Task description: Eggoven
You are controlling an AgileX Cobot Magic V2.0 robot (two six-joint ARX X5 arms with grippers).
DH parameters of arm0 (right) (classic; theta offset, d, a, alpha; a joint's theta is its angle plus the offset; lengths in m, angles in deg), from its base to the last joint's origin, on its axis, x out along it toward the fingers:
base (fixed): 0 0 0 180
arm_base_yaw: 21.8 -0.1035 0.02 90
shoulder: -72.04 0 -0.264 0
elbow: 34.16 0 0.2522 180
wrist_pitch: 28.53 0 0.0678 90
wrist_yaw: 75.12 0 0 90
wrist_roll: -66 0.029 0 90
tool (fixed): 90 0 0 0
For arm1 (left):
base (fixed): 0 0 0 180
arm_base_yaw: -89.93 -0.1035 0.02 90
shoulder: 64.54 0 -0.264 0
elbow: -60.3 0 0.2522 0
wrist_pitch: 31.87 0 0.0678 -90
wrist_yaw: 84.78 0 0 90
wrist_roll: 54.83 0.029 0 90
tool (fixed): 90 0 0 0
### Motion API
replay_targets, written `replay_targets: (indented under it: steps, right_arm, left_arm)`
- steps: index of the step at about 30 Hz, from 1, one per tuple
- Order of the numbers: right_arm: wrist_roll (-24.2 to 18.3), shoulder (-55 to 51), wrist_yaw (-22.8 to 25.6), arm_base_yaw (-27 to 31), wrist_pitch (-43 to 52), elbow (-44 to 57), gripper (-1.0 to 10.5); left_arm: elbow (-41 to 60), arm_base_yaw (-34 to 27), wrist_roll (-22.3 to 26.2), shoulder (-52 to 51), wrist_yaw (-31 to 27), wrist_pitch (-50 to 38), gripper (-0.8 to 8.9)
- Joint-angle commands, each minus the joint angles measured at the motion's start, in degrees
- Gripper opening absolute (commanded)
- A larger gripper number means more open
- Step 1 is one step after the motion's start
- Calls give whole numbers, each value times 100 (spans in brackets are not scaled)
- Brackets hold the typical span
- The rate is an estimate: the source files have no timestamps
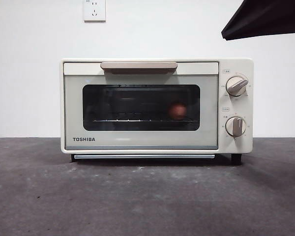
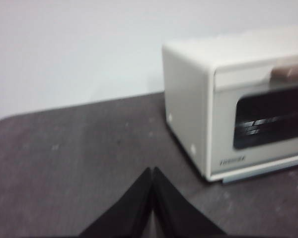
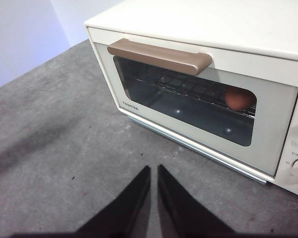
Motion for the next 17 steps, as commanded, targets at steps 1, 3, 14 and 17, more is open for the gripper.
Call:
replay_targets:
  steps: [1, 3, 14, 17]
  right_arm:
    - [-52, 17, 4, -39, 61, -28, 5]
    - [-50, 17, 4, -39, 61, -28, 5]
    - [-52, 17, 7, -39, 66, -31, 5]
    - [-52, 15, 4, -39, 66, -31, 5]
  left_arm:
    - [319, -107, -20, -306, -20, -68, 8]
    - [498, -153, -15, -442, -20, -31, 8]
    - [960, -219, -164, -431, -22, 350, 8]
    - [966, -219, -151, -431, -20, 330, 8]
